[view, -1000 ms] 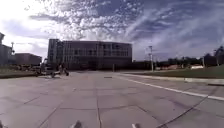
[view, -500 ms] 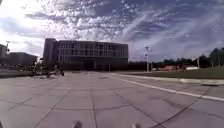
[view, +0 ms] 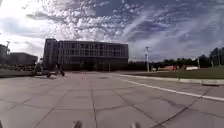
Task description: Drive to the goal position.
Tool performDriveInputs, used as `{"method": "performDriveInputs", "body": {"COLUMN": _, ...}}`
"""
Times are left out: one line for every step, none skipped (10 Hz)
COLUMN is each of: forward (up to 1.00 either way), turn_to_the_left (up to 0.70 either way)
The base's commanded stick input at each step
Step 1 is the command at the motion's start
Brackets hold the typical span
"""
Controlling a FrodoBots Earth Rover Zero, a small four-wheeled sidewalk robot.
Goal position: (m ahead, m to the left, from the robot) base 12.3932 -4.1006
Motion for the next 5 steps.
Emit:
{"method": "performDriveInputs", "body": {"forward": 0.70, "turn_to_the_left": 0.00}}
{"method": "performDriveInputs", "body": {"forward": 0.70, "turn_to_the_left": 0.00}}
{"method": "performDriveInputs", "body": {"forward": 0.70, "turn_to_the_left": 0.00}}
{"method": "performDriveInputs", "body": {"forward": 0.70, "turn_to_the_left": 0.00}}
{"method": "performDriveInputs", "body": {"forward": 0.70, "turn_to_the_left": 0.00}}
